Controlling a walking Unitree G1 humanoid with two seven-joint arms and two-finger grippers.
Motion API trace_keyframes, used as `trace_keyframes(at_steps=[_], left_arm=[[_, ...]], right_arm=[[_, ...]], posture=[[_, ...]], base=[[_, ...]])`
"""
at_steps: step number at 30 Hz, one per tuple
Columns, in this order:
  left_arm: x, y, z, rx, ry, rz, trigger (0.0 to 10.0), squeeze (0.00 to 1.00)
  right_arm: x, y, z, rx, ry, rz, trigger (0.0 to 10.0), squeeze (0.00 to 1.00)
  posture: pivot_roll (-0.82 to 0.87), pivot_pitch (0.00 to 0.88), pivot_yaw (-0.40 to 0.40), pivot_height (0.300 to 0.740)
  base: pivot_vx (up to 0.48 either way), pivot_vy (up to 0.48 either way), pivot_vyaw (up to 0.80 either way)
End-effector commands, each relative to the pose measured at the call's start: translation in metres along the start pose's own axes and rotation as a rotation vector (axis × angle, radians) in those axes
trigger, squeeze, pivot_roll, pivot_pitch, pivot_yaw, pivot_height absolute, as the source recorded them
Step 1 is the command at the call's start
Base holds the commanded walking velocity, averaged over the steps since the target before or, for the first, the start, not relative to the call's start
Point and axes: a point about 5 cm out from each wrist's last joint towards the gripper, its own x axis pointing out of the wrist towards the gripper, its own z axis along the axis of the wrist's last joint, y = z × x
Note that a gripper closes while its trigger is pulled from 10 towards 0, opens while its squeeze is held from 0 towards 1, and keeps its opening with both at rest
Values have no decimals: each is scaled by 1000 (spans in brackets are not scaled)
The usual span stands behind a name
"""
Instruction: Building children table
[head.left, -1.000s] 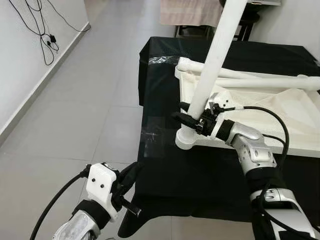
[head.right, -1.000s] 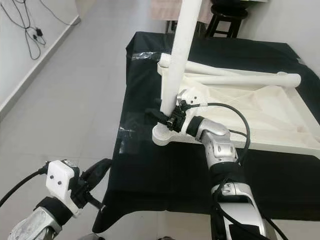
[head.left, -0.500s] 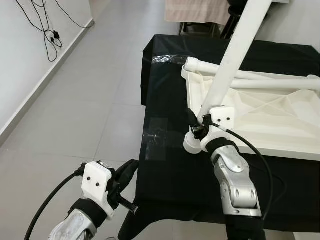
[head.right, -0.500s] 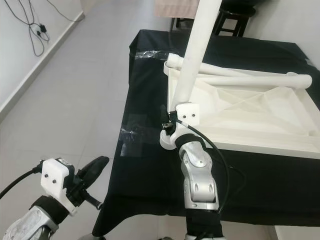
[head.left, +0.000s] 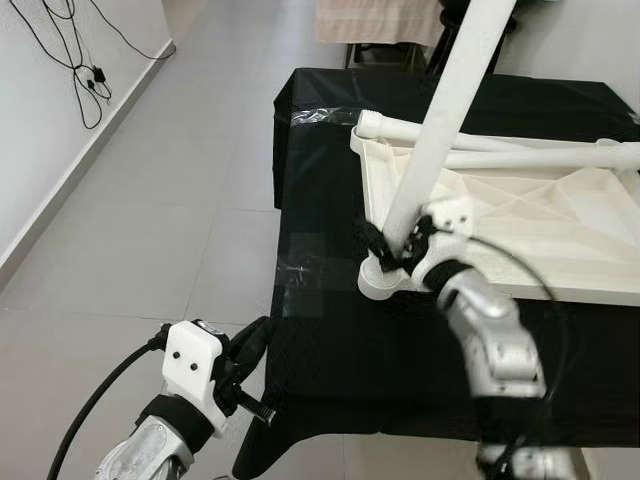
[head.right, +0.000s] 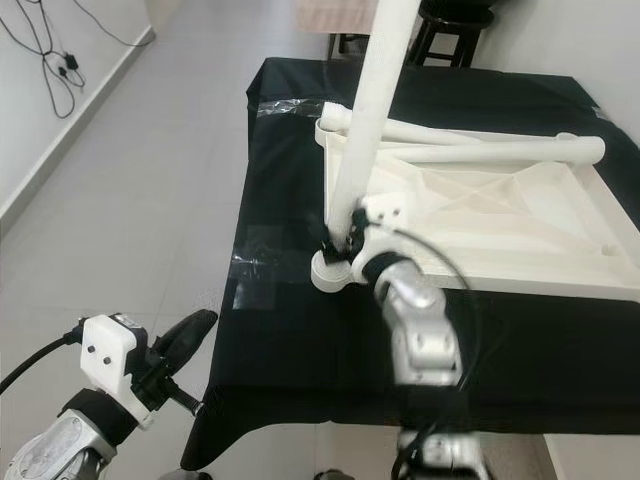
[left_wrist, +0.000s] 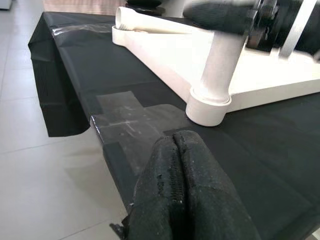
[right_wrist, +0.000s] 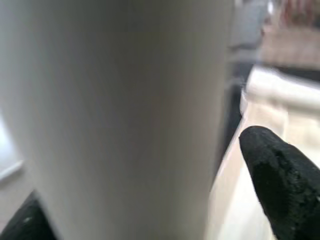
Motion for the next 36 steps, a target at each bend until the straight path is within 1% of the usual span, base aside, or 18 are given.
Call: trace_keyframes(at_steps=[1, 3, 5, 9, 11, 12, 13, 15, 19, 25, 29, 30, 31, 32, 33, 34, 35, 36], left_arm=[[0, -2, -5, -7, 22, 1, 10000, 0], [1, -4, -5, -9, 21, 0, 10000, 0], [1, -4, -5, -9, 21, 0, 10000, 0], [1, -4, -5, -11, 21, -1, 10000, 0], [1, -4, -5, -11, 21, -1, 10000, 0], [1, -4, -6, -11, 22, -1, 10000, 0], [1, -4, -6, -11, 22, -1, 10000, 0], [1, -5, -6, -12, 23, -1, 10000, 0], [1, -5, -6, -12, 22, 0, 10000, 0], [0, -5, -6, -11, 22, 1, 10000, 0], [-1, -5, -5, -12, 23, 1, 10000, 0], [-3, -5, -5, -12, 23, 2, 10000, 0], [-3, -5, -5, -12, 23, 2, 10000, 0], [-4, -5, -4, -11, 23, 2, 10000, 0], [-5, -4, -4, -11, 24, 3, 10000, 0], [-5, -4, -4, -11, 24, 3, 10000, 0], [-7, -1, -3, -10, 25, 4, 10000, 0], [-8, 0, -2, -10, 27, 5, 10000, 0]], right_arm=[[2, 0, 0, -5, 1, 209, 10000, 0], [4, -6, -5, -43, 57, 373, 10000, 0], [4, -6, -5, -43, 57, 373, 10000, 0], [12, -20, -9, 4, 96, 430, 10000, 0], [12, -20, -9, 4, 96, 430, 10000, 0], [17, -26, -6, 55, 86, 439, 0, 0], [17, -26, -6, 55, 86, 439, 0, 0], [19, -32, -2, 123, 74, 469, 0, 0], [15, -38, -3, 147, 81, 504, 0, 0], [2, -50, -11, 135, 99, 507, 0, 0], [-9, -49, -19, 87, 108, 472, 0, 0], [-13, -42, -27, 72, 128, 433, 0, 0], [-13, -42, -27, 72, 128, 433, 0, 0], [-18, -32, -37, 44, 166, 350, 0, 0], [-18, -19, -47, 31, 205, 142, 0, 0], [-18, -19, -47, 31, 205, 142, 0, 0], [-29, 14, -64, 77, 280, -73, 0, 0], [-43, 31, -69, 114, 332, -243, 0, 0]], posture=[[113, 144, -77, 740], [121, 145, -82, 740], [121, 145, -82, 740], [127, 144, -83, 740], [127, 144, -83, 740], [136, 141, -83, 740], [136, 141, -83, 740], [140, 141, -83, 740], [135, 142, -83, 740], [133, 143, -83, 740], [130, 148, -88, 740], [122, 159, -89, 740], [122, 159, -89, 740], [122, 161, -90, 740], [119, 167, -85, 740], [119, 167, -85, 740], [72, 184, -56, 740], [70, 183, -55, 740]], base=[[0, 0, 0], [0, 0, 0], [0, 0, 0], [0, 0, 0], [0, 0, 0], [0, 0, 0], [0, 0, 0], [0, 0, 0], [0, 0, 0], [0, 0, 0], [0, 0, 0], [0, 0, 0], [0, 0, 0], [0, 0, 0], [0, 0, 0], [0, 0, 0], [0, 0, 0], [0, 0, 0]])
